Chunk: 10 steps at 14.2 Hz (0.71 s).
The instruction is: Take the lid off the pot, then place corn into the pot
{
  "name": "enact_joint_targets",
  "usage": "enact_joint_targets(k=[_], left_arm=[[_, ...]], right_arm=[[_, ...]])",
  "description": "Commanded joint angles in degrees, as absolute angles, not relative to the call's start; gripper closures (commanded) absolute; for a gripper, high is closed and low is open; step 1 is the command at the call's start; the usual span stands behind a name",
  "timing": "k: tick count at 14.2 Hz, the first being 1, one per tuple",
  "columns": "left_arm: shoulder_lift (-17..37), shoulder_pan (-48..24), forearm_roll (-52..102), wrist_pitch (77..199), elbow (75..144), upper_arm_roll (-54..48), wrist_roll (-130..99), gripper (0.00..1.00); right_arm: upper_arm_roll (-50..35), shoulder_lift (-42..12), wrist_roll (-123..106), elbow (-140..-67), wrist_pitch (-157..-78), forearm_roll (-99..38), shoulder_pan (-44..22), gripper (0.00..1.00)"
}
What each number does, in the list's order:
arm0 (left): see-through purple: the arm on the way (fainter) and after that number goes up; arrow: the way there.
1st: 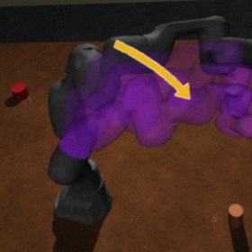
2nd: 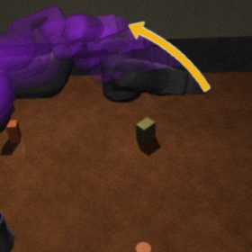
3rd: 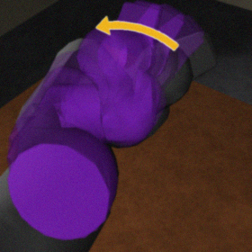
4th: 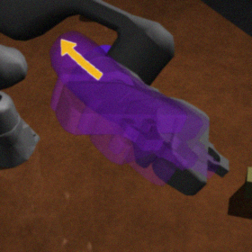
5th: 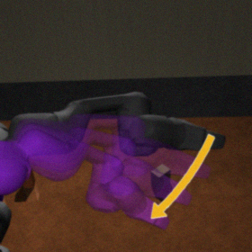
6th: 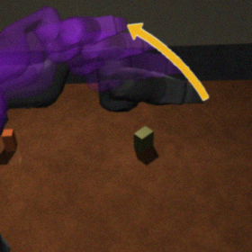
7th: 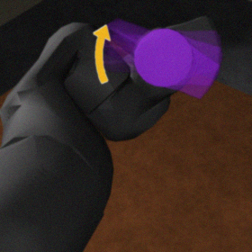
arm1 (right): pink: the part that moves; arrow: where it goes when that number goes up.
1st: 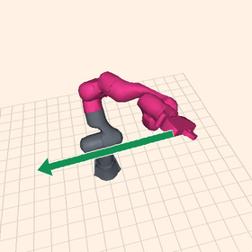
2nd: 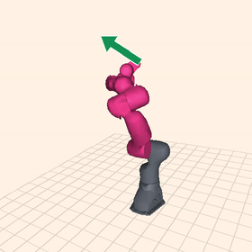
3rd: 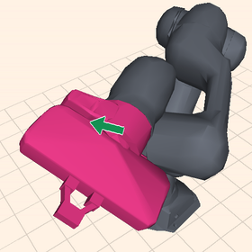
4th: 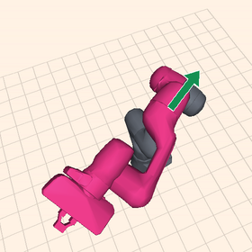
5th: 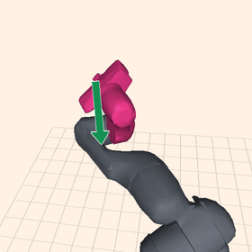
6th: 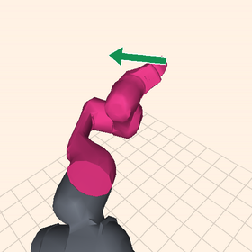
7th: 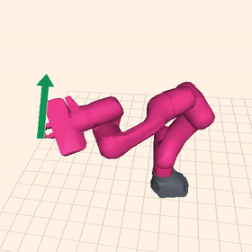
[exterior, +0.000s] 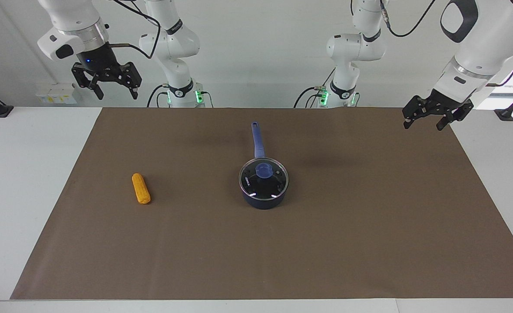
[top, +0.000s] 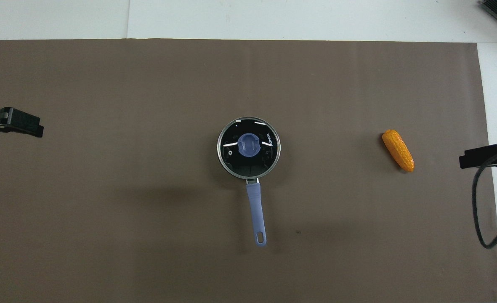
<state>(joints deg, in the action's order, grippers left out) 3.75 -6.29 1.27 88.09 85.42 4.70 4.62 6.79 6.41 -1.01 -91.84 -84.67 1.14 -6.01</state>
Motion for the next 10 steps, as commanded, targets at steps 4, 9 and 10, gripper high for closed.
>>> enact_joint_targets(k=[4, 9, 10], left_arm=[[1.8, -5.4, 0.8, 87.4, 87.7, 4.1, 5.0, 0.0], [1.8, -5.9, 1.1, 86.3, 87.5, 4.1, 5.0, 0.0], [1.8, -6.1, 1.1, 86.5, 87.5, 4.1, 5.0, 0.0]], right_arm=[[6.6, 6.6, -2.7, -92.2, -85.6, 1.7, -5.6, 0.0], [6.6, 6.6, -2.7, -92.2, -85.6, 1.7, -5.5, 0.0], [6.7, 6.6, -2.2, -92.1, -85.6, 1.7, -5.5, 0.0]])
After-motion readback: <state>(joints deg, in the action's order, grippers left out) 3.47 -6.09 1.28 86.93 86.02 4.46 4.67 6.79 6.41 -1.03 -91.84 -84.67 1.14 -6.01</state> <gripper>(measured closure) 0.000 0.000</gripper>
